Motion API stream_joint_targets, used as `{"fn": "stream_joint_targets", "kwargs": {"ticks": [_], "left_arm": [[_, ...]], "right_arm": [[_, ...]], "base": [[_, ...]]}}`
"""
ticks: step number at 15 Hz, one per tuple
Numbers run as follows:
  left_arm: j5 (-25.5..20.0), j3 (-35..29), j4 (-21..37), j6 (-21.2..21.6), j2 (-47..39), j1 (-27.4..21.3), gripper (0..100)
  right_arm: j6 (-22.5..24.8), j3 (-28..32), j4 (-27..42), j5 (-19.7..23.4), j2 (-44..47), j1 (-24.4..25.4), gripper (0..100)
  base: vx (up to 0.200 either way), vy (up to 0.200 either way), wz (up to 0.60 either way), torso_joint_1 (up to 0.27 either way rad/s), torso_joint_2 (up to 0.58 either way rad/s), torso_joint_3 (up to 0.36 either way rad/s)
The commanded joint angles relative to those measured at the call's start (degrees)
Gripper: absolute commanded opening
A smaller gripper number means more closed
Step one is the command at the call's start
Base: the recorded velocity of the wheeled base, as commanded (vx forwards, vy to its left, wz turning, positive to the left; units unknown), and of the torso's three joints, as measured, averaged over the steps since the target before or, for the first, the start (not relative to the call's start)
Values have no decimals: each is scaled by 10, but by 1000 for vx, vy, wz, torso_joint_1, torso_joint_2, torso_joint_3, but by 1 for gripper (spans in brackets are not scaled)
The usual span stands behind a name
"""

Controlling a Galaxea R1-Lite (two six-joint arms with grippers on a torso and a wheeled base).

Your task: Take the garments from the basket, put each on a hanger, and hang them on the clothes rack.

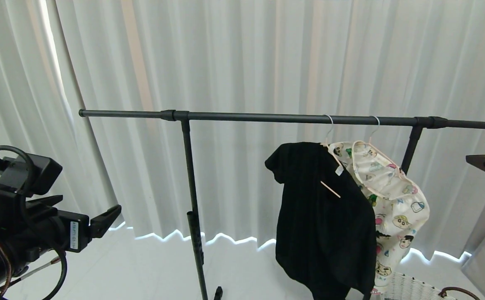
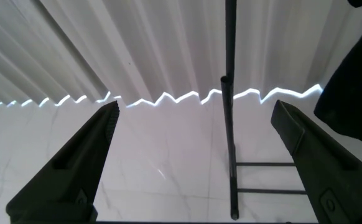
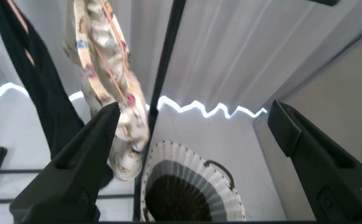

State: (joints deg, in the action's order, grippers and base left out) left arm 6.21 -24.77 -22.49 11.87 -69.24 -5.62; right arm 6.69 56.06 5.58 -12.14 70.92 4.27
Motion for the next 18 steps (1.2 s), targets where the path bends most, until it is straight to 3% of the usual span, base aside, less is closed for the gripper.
{"fn": "stream_joint_targets", "kwargs": {"ticks": [1, 14, 18], "left_arm": [[0, 0, 0, 0, -1, 0, 100], [0, -5, 0, 1, -5, 1, 100], [0, -5, 0, 1, -5, 12, 100]], "right_arm": [[1, 0, -2, 0, 5, 0, 100], [16, -40, -55, 1, 6, -2, 100], [35, -41, -83, 1, 26, -2, 100]], "base": [[-200, 0, 0, -2, 2, 2], [-200, 0, 0, 2, 3, 2], [0, 0, 0, 0, 0, 0]]}}
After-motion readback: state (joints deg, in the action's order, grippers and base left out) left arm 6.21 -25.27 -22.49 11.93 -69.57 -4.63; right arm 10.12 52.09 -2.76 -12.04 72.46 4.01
